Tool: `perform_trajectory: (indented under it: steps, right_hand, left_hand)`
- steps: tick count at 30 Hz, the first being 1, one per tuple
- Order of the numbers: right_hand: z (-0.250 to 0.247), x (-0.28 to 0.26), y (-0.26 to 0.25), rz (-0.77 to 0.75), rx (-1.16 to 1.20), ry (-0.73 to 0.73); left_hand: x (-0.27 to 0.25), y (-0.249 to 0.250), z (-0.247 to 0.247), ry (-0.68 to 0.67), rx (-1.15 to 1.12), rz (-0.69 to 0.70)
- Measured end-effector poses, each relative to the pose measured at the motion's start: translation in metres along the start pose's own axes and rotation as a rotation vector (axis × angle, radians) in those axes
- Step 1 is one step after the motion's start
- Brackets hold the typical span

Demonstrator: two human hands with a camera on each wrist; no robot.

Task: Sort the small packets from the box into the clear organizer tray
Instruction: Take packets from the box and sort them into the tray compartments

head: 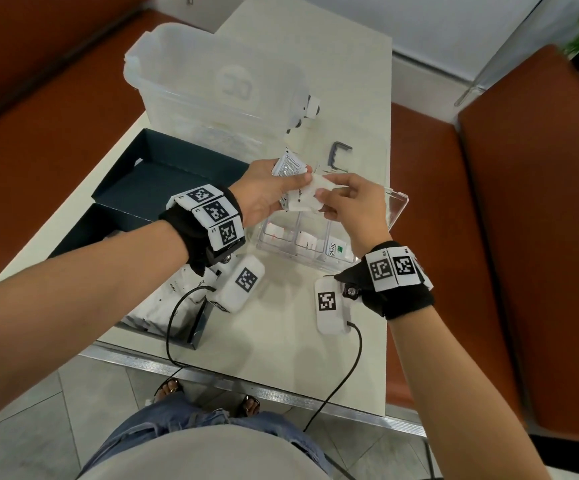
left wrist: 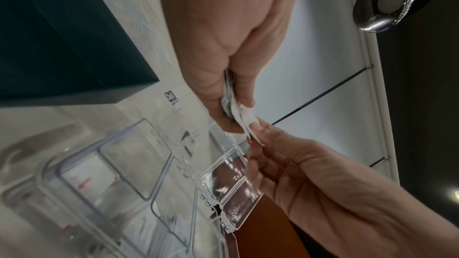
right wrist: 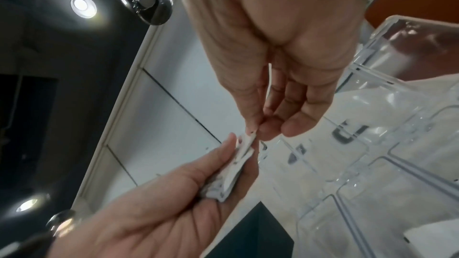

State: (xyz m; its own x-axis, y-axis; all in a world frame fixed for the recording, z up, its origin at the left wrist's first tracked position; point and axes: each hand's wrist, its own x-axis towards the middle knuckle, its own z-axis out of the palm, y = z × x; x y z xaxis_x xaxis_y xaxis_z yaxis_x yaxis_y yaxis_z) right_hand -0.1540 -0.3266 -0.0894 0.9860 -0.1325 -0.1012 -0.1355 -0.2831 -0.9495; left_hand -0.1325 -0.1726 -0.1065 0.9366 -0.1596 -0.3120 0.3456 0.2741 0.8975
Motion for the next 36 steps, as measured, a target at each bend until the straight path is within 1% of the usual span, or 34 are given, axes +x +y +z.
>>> perform_trajectory:
  steps: [2, 4, 6, 7, 10, 14, 19, 26, 28, 31, 33, 36]
  right_hand:
    - [-0.008, 0.003, -0.003, 0.025, 0.063, 0.004]
    - [-0.013, 0.004, -0.005, 0.066, 0.139, -0.081]
    - [-0.012, 0.002, -0.006, 0.094, 0.120, -0.171]
    - [-0.010, 0.001, -0.007, 0.091, 0.079, -0.190]
    - [-0.001, -0.001, -0.008, 0.085, 0.014, -0.185]
    - [0.000, 0.001, -0.008, 0.096, -0.024, -0.171]
    - [-0.003, 0.000, -0.010, 0.108, 0.043, -0.198]
    - [0.000, 0.001, -0.009, 0.136, 0.050, -0.201]
    - [0.003, 0.001, -0.008, 0.134, 0.054, -0.195]
    - [0.007, 0.002, -0.005, 0.141, 0.076, -0.178]
    - [0.007, 0.002, -0.004, 0.153, 0.087, -0.199]
    - [0.007, 0.002, -0.002, 0.178, 0.148, -0.245]
  left_hand:
    - [0.000, -0.001, -0.001, 0.017, -0.004, 0.003]
    - [0.000, -0.001, -0.001, 0.017, -0.005, 0.016]
    - [-0.001, -0.001, -0.001, 0.004, -0.008, 0.016]
    - [-0.002, 0.000, -0.001, -0.009, -0.008, 0.010]
    - [-0.002, 0.000, 0.004, -0.032, 0.010, -0.015]
    - [-0.003, 0.001, 0.004, -0.008, 0.020, -0.013]
    - [-0.003, 0.002, -0.005, 0.006, -0.027, -0.018]
    - [0.000, 0.003, -0.008, 0.004, -0.002, -0.010]
    - [0.000, 0.000, -0.007, 0.004, 0.024, 0.014]
    - [0.000, -0.004, -0.006, 0.038, 0.071, 0.098]
    - [-0.001, -0.006, -0.006, 0.056, 0.073, 0.134]
    - [-0.002, -0.005, -0.005, 0.039, 0.044, 0.121]
